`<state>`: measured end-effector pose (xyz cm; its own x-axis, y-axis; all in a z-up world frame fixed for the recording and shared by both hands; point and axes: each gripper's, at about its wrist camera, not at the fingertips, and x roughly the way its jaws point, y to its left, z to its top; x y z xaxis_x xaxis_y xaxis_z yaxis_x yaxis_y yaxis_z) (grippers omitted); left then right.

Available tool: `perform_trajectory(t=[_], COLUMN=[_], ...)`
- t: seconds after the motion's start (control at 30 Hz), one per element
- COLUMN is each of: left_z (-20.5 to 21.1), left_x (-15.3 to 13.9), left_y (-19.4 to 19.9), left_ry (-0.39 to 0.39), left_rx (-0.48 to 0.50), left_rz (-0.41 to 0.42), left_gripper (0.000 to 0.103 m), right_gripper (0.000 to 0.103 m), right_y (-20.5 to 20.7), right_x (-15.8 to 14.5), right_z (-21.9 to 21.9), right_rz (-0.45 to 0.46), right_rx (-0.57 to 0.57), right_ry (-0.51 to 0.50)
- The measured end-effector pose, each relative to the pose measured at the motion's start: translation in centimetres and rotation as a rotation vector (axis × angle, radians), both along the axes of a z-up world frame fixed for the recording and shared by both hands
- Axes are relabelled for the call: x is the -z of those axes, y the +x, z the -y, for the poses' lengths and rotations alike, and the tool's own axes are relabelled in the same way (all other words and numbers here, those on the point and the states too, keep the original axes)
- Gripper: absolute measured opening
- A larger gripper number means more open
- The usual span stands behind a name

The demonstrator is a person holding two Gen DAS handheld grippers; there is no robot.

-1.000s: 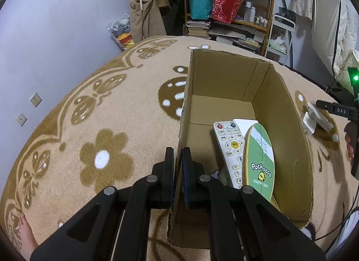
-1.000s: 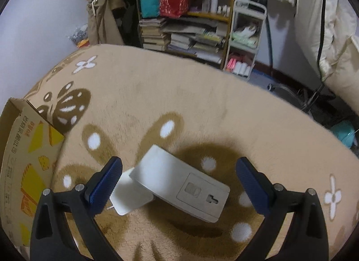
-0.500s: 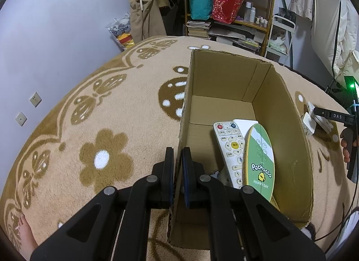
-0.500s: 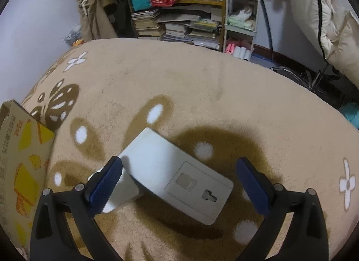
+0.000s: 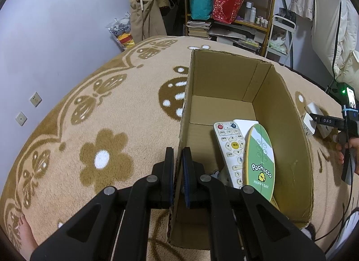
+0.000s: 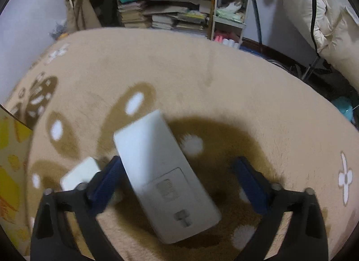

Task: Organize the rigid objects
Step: 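Close the right gripper on the white power bank, then lift the power bank with the right gripper and carry it over the box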

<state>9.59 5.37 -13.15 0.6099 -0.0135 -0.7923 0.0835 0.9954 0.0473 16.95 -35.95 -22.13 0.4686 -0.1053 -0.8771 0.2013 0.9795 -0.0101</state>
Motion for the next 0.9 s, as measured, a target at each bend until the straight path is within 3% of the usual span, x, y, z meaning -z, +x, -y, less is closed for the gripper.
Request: perform_trajectory(t=[0.03,0.1,0.2,0.5,0.7,0.9], left_z=[0.0,0.0,0.0,-0.1,-0.2,-0.2], left_x=[0.0,0.0,0.0,-0.1,0.0,-0.1], left_y=[0.0,0.0,0.0,0.1,0.2,0.2], left_ry=[0.001,0.000,-0.001,-0.002,-0.001,-0.002], left_rx=[-0.001,0.000,0.000,0.001,-0.001,-0.001], left_rz=[0.002,0.001,0.000,0.001,0.002,0.002], left_gripper=[0.007,0.007,0.007,0.007,0.007,0.007], right_gripper=[0.095,0.084,0.052,0.051,0.051,0.051], right_y=[-0.2,-0.3,-0.6,-1.8,-3.7,-5.9], right_x=[0.2,0.1,-0.3,-1.8,-4.1,-7.0], right_z=[0.1,-0.1,-0.4,-1.4,-2.2,-3.3], right_rz=[0.009,0.025,0.036,0.026,0.092,0.176], right_rx=[0.013,0.022,0.027,0.018,-0.035,-0.089], right_ry=[-0.006,-0.021,-0.021,-0.023,-0.009,0.115])
